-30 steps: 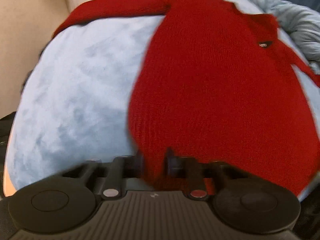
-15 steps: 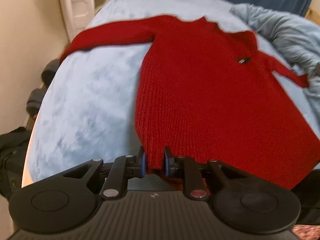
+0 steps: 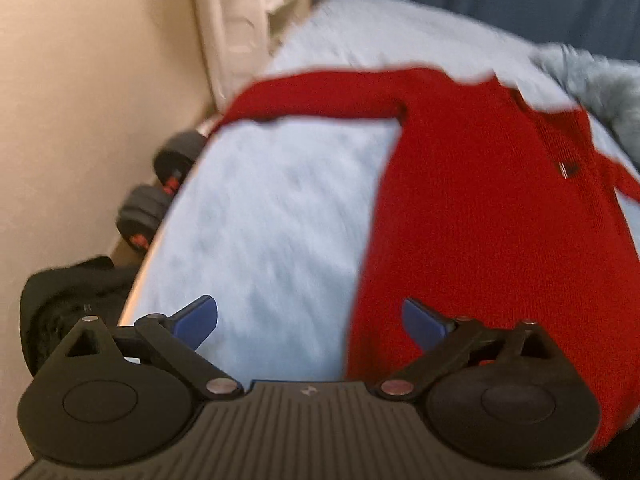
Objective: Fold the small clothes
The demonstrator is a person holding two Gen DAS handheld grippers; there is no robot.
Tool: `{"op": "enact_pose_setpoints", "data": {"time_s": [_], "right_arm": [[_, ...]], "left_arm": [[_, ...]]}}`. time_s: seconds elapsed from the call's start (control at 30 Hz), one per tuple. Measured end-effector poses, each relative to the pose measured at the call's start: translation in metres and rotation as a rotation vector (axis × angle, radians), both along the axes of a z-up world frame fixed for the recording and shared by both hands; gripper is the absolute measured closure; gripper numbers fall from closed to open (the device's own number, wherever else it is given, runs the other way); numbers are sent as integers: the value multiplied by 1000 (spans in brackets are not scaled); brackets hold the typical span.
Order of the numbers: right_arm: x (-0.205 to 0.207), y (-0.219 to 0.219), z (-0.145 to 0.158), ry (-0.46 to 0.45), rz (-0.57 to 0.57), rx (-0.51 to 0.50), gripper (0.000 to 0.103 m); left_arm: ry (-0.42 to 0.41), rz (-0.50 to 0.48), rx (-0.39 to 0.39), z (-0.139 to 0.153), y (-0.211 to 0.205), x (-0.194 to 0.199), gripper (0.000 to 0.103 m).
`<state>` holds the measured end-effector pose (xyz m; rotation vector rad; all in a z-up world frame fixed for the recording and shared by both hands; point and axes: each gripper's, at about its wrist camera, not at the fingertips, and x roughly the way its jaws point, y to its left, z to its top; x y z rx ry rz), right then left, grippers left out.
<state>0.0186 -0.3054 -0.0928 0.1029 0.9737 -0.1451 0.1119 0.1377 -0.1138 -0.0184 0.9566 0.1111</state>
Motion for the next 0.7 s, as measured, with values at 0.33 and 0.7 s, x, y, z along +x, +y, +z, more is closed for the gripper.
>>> {"op": "enact_pose_setpoints", "data": {"time_s": [0.33,0.7], "right_arm": [[68,28,-13,0,-44,-4,48],[93,35,-52,123,-11,-58,48]], "left_arm": [[-124,400,-443,6,109,147,2],[17,640,-561,-81,159,293,5]]}}
